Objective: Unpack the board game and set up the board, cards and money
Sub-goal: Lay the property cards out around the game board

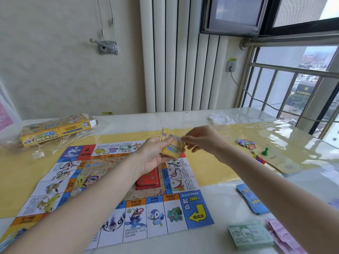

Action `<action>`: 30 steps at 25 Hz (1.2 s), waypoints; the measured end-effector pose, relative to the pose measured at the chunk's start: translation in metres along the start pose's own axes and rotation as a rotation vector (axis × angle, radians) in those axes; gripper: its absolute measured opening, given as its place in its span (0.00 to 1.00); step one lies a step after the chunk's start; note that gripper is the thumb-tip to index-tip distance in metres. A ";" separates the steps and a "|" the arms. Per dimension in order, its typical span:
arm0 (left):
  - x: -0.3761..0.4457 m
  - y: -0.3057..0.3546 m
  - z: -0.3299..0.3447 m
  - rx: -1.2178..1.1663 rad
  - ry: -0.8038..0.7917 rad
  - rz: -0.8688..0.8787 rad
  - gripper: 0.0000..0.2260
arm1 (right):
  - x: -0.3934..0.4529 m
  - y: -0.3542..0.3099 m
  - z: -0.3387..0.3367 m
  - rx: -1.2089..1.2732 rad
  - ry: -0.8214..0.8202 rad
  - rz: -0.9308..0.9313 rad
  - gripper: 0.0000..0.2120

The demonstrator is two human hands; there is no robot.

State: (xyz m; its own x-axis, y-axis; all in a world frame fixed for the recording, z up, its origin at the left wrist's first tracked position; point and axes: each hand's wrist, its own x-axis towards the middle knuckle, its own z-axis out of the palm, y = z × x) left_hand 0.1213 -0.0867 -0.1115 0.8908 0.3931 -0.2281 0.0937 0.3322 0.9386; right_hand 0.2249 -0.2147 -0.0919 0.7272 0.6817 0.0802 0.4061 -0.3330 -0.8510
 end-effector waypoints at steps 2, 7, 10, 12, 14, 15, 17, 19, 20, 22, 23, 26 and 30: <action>-0.004 0.001 0.000 0.024 -0.026 0.017 0.11 | -0.007 -0.005 0.002 0.024 -0.068 0.024 0.10; -0.016 0.007 -0.008 0.021 -0.111 0.025 0.08 | -0.016 -0.009 -0.001 0.280 -0.150 0.100 0.06; -0.024 0.009 -0.013 -0.002 -0.106 0.026 0.08 | -0.021 -0.006 -0.001 0.326 -0.118 0.119 0.08; -0.026 0.012 -0.019 -0.029 0.019 0.029 0.06 | -0.022 -0.007 -0.002 0.249 0.071 0.067 0.09; -0.026 0.012 -0.028 -0.025 0.142 0.007 0.07 | -0.025 -0.011 -0.004 0.235 0.234 -0.059 0.05; -0.029 0.012 -0.030 -0.017 0.154 -0.011 0.08 | -0.027 -0.015 -0.003 0.248 0.242 -0.125 0.03; -0.036 0.012 -0.029 -0.026 0.111 -0.040 0.08 | -0.033 -0.020 0.005 0.213 0.162 -0.239 0.05; -0.042 0.014 -0.025 -0.094 0.073 -0.028 0.05 | -0.036 -0.021 0.018 0.084 0.046 -0.326 0.07; -0.044 0.015 -0.024 -0.123 0.066 -0.010 0.04 | -0.037 -0.021 0.022 -0.011 -0.003 -0.370 0.09; -0.049 0.017 -0.025 -0.127 0.080 0.023 0.04 | -0.039 -0.022 0.028 -0.188 -0.080 -0.444 0.10; -0.051 0.016 -0.026 -0.107 0.095 0.031 0.06 | -0.041 -0.024 0.029 -0.236 -0.104 -0.457 0.10; -0.060 0.016 -0.030 -0.026 0.114 0.065 0.07 | -0.044 -0.033 0.027 0.004 -0.069 -0.308 0.08; -0.071 0.020 -0.038 0.054 0.066 0.098 0.07 | -0.040 -0.041 0.023 0.218 0.032 -0.164 0.06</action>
State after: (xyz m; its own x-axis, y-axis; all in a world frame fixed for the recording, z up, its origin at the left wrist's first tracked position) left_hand 0.0428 -0.0753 -0.0864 0.8658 0.4777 -0.1493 0.0327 0.2437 0.9693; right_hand 0.1668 -0.2135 -0.0719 0.6799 0.6932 0.2393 0.3934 -0.0694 -0.9167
